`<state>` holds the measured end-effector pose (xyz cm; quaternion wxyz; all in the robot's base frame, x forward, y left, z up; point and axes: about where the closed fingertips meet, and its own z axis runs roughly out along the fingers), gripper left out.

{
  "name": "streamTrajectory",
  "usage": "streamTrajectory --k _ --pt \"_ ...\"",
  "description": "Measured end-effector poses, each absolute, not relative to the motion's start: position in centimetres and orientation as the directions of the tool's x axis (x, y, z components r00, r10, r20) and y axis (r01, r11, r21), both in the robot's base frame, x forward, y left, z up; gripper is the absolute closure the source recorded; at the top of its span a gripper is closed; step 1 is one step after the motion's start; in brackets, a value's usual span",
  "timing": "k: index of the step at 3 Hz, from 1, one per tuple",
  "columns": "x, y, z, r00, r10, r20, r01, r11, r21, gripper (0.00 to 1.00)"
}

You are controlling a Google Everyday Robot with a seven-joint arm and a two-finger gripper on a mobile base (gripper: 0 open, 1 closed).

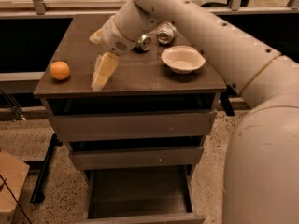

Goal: Place orange into bottom drawer

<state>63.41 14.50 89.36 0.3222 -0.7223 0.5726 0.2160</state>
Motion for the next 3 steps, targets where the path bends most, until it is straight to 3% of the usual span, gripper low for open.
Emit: streamTrajectory --k 3 --pt "65.0 25.8 89.0 0.355 -0.573 -0.739 -0.931 -0.291 -0.221 0.0"
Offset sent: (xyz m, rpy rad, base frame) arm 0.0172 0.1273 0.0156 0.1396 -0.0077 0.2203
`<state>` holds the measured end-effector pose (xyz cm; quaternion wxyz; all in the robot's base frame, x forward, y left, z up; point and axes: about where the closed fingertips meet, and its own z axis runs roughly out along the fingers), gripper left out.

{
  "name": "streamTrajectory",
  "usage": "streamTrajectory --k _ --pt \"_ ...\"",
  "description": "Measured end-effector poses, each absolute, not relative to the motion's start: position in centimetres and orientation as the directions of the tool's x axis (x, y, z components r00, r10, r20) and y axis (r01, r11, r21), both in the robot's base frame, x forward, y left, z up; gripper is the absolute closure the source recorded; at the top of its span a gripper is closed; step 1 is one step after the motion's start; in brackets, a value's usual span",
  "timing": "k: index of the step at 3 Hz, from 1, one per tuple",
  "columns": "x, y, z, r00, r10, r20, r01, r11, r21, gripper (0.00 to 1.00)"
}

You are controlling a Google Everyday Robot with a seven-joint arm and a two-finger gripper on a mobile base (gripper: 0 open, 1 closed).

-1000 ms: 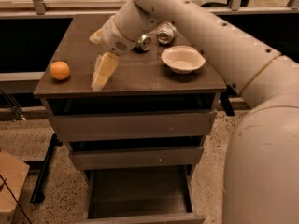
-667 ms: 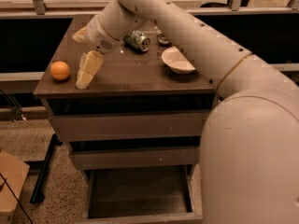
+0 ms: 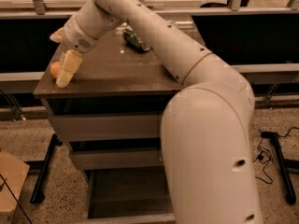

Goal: Place orange into bottom drawer

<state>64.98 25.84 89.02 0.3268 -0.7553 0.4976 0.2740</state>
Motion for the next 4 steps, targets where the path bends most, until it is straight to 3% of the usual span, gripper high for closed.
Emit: streamTrajectory --k 2,4 --pt "65.8 28.9 84.8 0.335 -0.659 -0.673 -0.937 -0.31 -0.163 0.0" --pt "67.6 27.2 82.9 0.255 -0.739 -0.624 -0.966 -0.227 -0.125 0.49"
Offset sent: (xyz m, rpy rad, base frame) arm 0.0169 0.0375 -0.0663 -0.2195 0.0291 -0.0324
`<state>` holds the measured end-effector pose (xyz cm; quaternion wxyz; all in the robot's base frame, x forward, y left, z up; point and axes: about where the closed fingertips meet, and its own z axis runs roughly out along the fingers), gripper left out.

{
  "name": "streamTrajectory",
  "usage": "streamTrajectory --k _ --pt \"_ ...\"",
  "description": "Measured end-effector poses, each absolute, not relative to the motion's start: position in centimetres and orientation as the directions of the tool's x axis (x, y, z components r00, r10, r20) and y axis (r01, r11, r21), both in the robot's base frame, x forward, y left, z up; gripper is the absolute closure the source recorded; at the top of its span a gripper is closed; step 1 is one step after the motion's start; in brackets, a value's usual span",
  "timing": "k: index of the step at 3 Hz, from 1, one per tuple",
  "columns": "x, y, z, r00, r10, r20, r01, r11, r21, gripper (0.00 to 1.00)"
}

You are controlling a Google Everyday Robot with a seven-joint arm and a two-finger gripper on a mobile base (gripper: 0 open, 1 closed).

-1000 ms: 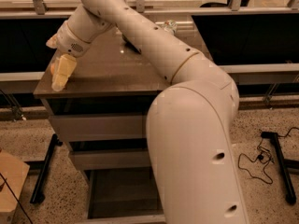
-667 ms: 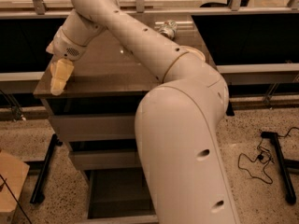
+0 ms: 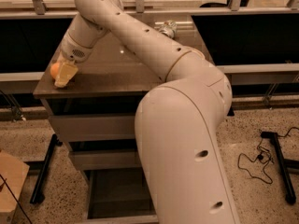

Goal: Place orange into bottom drawer

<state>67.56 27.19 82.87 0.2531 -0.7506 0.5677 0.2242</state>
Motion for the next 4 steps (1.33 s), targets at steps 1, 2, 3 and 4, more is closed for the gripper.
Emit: streamTrajectory --k 1,2,3,4 --pt "67.8 26.2 83.7 0.248 -0.742 -0.623 -0.968 -0.206 -0.141 0.73" --pt "67.5 24.5 85.8 0.249 -0.719 -0.649 -0.968 -0.178 -0.175 0.96" --pt "65.5 20.8 88.4 0.217 -0.686 -0.694 -0.974 -0.109 -0.197 1.0" --pt "61.1 15.9 89.8 0.134 -0.672 -0.728 -0.987 -0.028 -0.155 1.0"
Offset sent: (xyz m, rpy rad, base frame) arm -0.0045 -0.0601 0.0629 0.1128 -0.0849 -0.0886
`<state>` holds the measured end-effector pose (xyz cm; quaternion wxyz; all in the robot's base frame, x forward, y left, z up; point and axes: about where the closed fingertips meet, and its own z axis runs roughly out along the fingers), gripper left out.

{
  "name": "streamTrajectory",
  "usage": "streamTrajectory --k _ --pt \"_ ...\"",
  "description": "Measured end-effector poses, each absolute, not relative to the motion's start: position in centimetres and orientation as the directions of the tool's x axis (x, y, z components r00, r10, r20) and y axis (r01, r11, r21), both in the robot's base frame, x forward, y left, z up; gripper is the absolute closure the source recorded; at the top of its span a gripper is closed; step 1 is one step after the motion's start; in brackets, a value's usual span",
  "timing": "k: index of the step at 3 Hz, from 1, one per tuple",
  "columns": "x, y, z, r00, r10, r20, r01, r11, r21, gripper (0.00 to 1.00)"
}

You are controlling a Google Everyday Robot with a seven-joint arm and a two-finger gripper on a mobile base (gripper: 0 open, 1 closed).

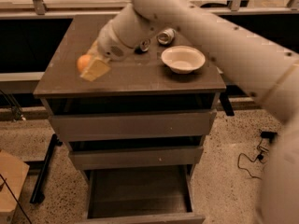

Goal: Place orange into bottom drawer

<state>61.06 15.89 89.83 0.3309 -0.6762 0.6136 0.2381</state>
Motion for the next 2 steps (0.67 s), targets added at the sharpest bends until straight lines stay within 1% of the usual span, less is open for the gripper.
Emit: streamTrajectory --k 1,2 --pt "55.6 9.8 89.7 -0.009 -0.697 -0.717 -0.993 0.09 -0.075 1.0" --pt "50.3 5.0 86.7 -0.177 -0.72 -0.671 -0.977 0.21 0.032 1.0"
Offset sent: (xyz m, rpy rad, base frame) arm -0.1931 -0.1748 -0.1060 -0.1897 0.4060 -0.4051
